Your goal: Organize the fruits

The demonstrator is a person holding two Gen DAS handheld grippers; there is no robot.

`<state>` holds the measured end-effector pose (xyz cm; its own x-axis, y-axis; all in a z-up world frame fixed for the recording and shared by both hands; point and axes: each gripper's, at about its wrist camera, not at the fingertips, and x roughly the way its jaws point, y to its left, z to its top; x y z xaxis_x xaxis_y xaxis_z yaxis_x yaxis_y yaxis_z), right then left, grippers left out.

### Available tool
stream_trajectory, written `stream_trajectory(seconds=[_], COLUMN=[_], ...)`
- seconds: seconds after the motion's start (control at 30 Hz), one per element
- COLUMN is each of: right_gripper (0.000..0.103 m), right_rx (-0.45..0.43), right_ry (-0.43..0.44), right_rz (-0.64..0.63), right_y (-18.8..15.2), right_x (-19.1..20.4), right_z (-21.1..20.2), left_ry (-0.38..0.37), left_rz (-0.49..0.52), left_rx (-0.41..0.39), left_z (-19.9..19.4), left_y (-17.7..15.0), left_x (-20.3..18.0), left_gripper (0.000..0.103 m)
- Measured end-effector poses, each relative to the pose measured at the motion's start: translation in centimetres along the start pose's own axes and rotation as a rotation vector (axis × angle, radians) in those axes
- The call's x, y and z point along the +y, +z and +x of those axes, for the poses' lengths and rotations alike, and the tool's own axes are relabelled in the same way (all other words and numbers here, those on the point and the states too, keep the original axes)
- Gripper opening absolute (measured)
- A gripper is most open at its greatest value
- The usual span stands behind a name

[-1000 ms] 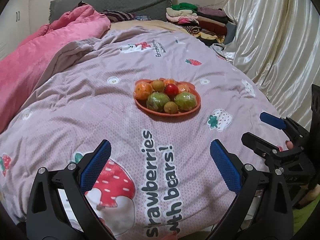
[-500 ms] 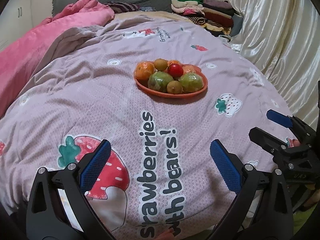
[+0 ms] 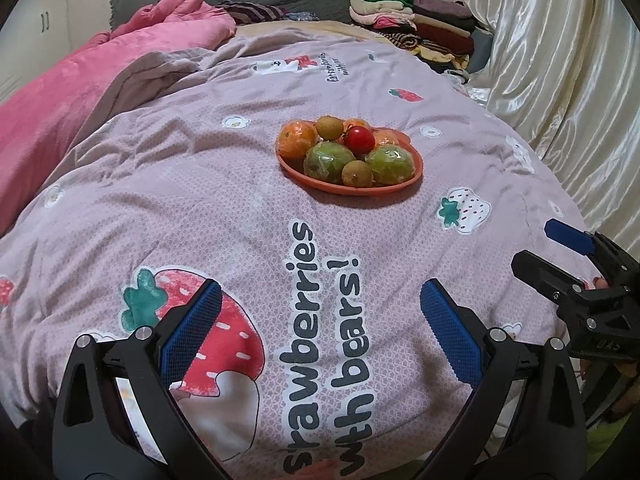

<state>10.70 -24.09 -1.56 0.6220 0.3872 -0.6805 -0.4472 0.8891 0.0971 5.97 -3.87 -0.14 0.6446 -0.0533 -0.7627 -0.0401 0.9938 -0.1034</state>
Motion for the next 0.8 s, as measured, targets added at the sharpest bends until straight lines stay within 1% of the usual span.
stream_trajectory(seconds=[0.8], right_gripper=[0.098], right_rx=[-0.001], right_ry=[-0.008], right_rz=[0.003], right_y=[-0.11], right_x=[-0.09], right_z=[0.02], left_ry=[-0.004], left_rz=[-0.001], left_rx=[-0.001], left_z=[0.04], left_y=[-0.01], left_x=[0.04], left_gripper=[0.093])
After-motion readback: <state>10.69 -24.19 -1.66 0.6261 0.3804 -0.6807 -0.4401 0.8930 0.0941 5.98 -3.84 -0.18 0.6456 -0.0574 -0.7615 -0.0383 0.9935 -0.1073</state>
